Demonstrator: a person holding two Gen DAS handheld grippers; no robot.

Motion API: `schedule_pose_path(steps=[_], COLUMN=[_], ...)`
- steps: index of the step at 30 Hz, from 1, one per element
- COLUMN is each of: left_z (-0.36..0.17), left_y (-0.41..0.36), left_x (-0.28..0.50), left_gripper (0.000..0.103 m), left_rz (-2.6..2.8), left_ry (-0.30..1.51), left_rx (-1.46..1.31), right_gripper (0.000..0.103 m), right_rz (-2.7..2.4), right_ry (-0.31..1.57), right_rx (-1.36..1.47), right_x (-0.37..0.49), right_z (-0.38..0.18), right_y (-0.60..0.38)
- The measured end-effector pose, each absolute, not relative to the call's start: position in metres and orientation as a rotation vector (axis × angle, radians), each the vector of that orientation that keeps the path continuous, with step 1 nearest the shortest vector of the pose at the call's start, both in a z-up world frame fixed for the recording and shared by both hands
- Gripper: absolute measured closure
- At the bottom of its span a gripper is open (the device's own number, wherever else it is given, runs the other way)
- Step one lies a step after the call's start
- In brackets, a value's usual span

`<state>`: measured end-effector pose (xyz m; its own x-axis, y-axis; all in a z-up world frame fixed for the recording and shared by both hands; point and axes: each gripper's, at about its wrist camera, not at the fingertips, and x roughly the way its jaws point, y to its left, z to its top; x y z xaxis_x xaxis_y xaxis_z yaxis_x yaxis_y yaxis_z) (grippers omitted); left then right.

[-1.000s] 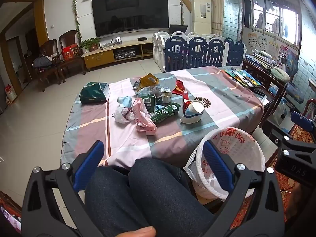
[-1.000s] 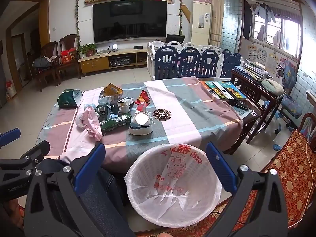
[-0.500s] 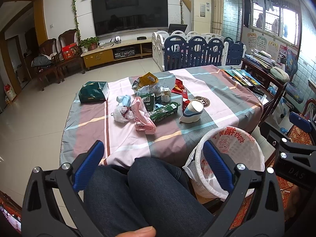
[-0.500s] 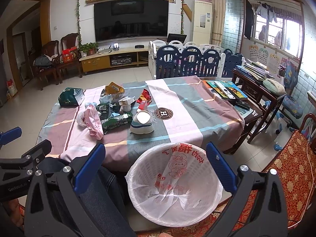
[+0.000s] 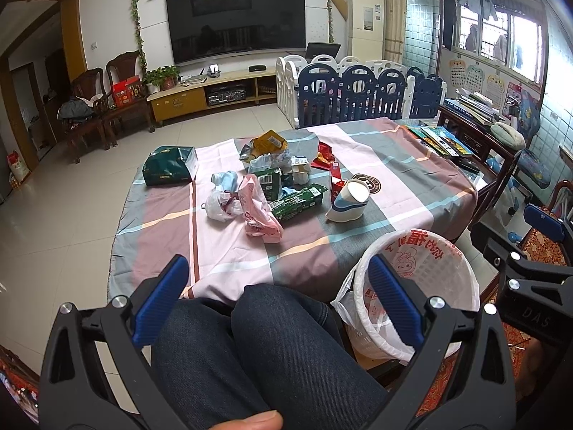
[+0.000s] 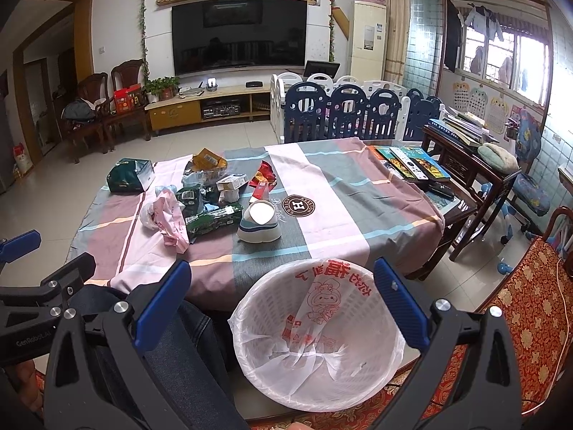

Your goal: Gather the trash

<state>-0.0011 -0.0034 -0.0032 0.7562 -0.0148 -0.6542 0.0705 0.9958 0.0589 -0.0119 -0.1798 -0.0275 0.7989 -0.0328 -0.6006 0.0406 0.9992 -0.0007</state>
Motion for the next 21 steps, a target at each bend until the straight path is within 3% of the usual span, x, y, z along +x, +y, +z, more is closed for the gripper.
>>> schedule_pose_path(steps=[21], left_z=[-0.0094], left_y=[-0.0002], left_x=[0.0014], left_gripper=[0.003], left_rz=[-0.035], left_ry=[0.72], left_rx=[0.075], right_gripper=[0.003], right_rz=[-0.045], right_ry=[0.65], right_rx=[0.017], right_x=[-0.0102], right_z=[-0.0278], right_y=[-0.1812])
